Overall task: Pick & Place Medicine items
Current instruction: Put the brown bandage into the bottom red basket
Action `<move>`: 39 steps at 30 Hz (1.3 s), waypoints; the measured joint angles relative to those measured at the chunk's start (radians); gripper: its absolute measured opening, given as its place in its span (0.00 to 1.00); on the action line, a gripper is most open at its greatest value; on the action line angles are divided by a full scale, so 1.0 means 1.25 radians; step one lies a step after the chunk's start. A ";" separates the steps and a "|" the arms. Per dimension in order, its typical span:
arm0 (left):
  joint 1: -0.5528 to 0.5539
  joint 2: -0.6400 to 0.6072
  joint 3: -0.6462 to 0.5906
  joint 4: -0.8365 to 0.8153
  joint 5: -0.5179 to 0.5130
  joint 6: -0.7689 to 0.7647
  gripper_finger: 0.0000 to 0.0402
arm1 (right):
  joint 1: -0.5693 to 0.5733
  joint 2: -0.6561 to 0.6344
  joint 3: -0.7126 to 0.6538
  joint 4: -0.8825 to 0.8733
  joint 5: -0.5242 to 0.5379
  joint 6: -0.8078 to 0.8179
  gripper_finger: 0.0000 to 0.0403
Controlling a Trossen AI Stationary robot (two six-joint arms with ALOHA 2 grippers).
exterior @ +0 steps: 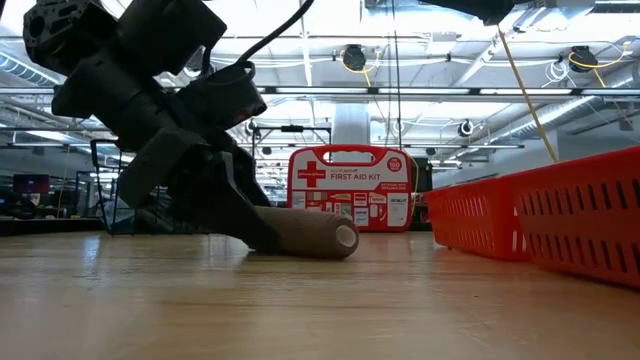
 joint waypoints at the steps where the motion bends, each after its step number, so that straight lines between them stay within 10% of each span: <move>1: 0.000 0.000 0.000 0.000 0.001 -0.005 0.74 | 0.000 0.000 0.000 0.000 0.000 0.000 0.48; 12: 0.011 -0.080 -0.001 0.001 0.125 -0.203 0.12 | 0.000 0.000 0.000 -0.001 0.004 -0.025 0.48; 31: 0.017 -0.215 -0.001 -0.024 0.079 -0.307 0.12 | -0.053 0.000 0.006 -0.014 -0.085 0.111 0.47; 39: 0.042 -0.216 0.075 -0.211 0.068 -0.330 0.12 | -0.141 0.043 0.282 -0.529 -0.196 0.201 0.59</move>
